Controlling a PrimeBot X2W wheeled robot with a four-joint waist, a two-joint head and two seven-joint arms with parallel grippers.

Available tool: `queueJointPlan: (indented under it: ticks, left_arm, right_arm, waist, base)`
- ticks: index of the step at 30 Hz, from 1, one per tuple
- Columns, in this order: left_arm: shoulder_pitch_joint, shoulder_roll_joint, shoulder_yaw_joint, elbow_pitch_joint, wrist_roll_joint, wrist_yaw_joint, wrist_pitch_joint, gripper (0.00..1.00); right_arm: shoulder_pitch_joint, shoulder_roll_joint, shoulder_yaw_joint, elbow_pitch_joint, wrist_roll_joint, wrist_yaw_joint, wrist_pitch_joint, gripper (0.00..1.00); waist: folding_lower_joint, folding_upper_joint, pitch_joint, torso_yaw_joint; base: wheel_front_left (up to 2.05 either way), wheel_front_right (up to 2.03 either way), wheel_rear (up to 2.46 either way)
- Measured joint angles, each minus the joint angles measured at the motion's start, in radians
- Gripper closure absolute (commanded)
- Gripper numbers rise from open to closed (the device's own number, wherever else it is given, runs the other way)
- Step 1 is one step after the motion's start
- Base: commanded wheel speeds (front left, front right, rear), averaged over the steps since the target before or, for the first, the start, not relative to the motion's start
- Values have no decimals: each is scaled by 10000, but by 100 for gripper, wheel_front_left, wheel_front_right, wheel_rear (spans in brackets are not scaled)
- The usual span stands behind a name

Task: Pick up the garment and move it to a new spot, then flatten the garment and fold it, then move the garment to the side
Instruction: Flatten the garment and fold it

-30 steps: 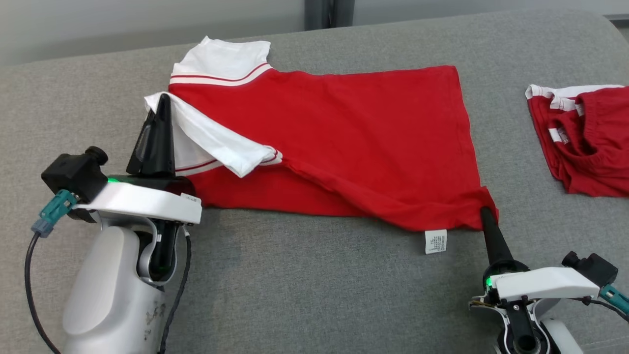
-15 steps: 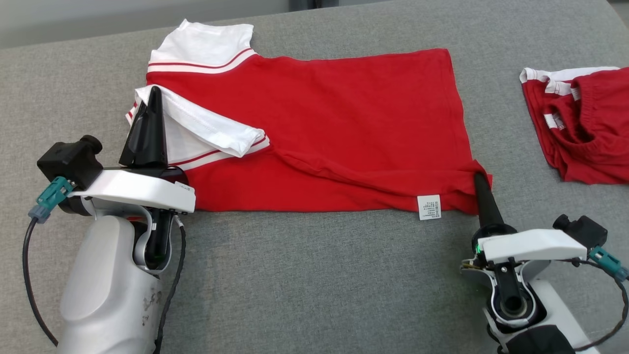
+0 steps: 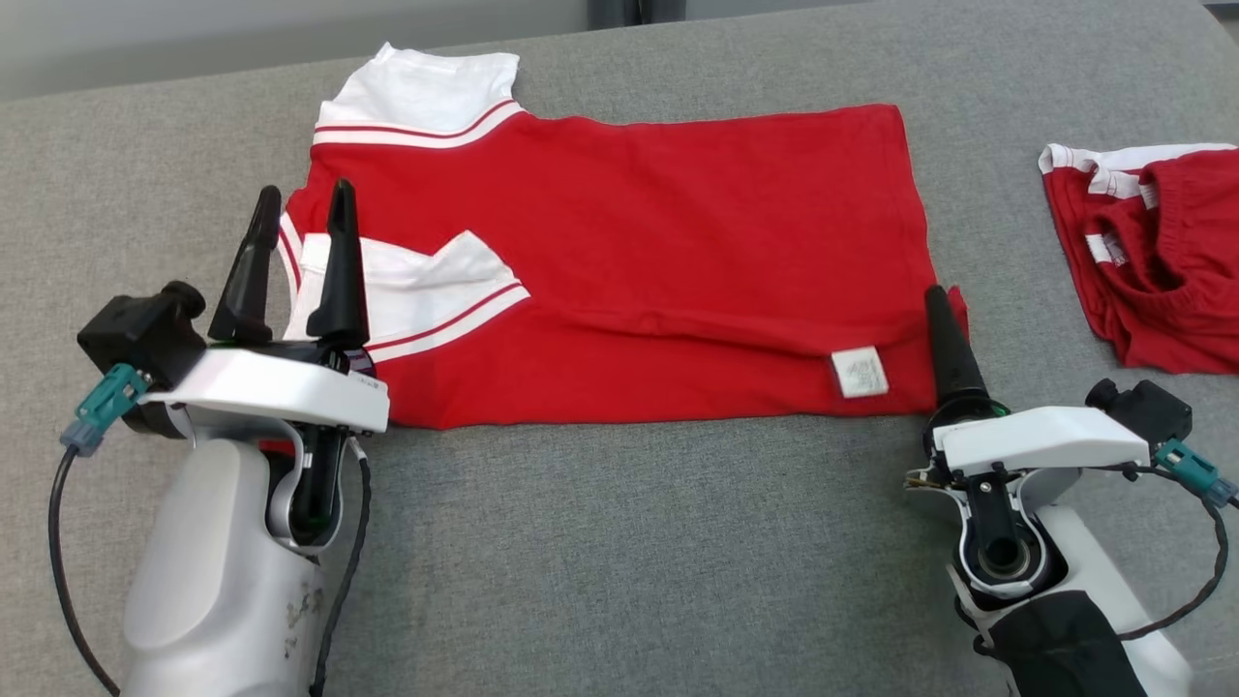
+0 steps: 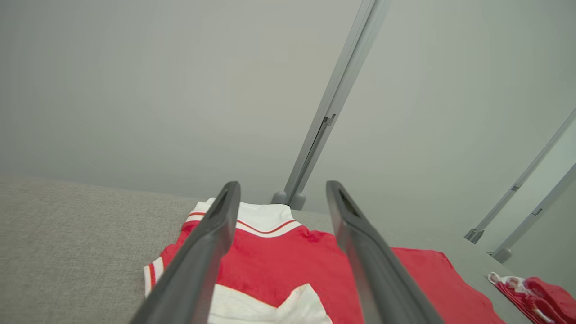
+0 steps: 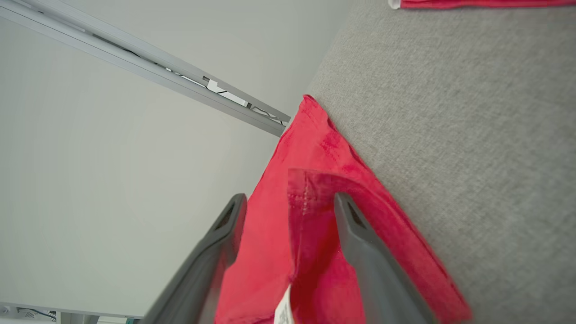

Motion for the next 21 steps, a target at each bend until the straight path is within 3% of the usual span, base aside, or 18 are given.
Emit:
queueJointPlan:
  ticks: [10,14,18,21]
  left_arm:
    - [1097,2,148,-754,-209,0,2,0]
    - [1651,125,190,-802,-207,-2,0,0]
    - [2161,280,88,-548,-190,2,188,0]
    - [2545,332,-40,-261,-219,123,968,0]
  right_arm:
    - [-337,-280,-270,111,-1068,0,-100,0]
    - [-184,-640,-681,29,-2890,0,-142,0]
    - [349,-491,-1363,-570,-4694,2,-155,0]
    - [1115,-278,-1893,-1139,-6073,2,-157,0]
  waist:
    - [1,0,-254,171]
    - [0,0,-447,250]
    - [0,0,-679,305]
    - [0,0,-906,363]
  base:
    - [0,0,0]
    - [0,0,0]
    - [0,0,0]
    - [0,0,0]
